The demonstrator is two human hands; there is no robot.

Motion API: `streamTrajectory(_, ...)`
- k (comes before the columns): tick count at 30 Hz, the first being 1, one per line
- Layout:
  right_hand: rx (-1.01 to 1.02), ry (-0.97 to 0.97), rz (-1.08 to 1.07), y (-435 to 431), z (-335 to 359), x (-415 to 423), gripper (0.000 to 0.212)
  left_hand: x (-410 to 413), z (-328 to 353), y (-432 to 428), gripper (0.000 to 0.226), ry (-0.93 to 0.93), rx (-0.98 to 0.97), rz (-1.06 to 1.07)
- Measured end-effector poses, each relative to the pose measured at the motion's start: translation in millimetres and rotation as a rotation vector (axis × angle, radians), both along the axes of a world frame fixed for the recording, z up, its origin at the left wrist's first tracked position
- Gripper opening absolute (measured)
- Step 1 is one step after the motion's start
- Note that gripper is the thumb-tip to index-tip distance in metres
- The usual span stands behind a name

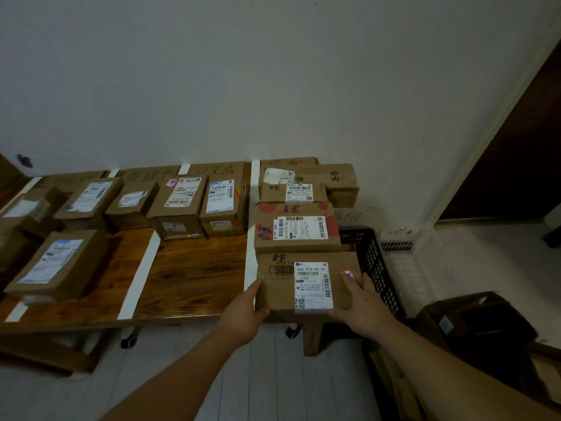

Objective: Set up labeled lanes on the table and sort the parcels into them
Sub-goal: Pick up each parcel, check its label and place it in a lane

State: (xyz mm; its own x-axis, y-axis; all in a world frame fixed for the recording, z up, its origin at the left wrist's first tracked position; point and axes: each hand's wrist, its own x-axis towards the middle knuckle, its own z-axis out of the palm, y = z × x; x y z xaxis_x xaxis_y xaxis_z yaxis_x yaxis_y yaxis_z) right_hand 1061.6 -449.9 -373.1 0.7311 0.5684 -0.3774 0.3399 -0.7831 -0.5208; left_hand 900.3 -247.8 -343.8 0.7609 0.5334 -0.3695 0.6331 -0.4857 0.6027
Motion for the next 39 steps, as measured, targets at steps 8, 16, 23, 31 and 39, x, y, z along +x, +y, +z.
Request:
streamTrajectory(8, 0.037, 0.023, -0.009, -6.0, -0.4, -3.0, 0.111, -5.1, 5.1, -3.7, 0.076, -0.019, -0.024, -0.049)
streamTrajectory(16, 0.017, 0.011, -0.020, -10.9, 5.3, -9.3, 0.108, -10.1, 5.8, -3.8, 0.081, -0.019, -0.034, -0.045)
streamTrajectory(23, -0.086, -0.099, 0.027, -6.1, 24.3, -15.3, 0.103, -20.7, 11.2, 5.4, 0.079, -0.020, -0.036, 0.002)
streamTrajectory(31, -0.055, -0.226, 0.242, 90.4, 90.8, -45.5, 0.083, -77.8, 61.1, 69.7, 0.072, -0.008, 0.116, 0.120)
streamTrajectory(39, 0.001, -0.249, 0.537, 261.4, 132.1, -160.3, 0.077, -236.6, 104.9, 209.4, 0.073, -0.013, 0.221, 0.355)
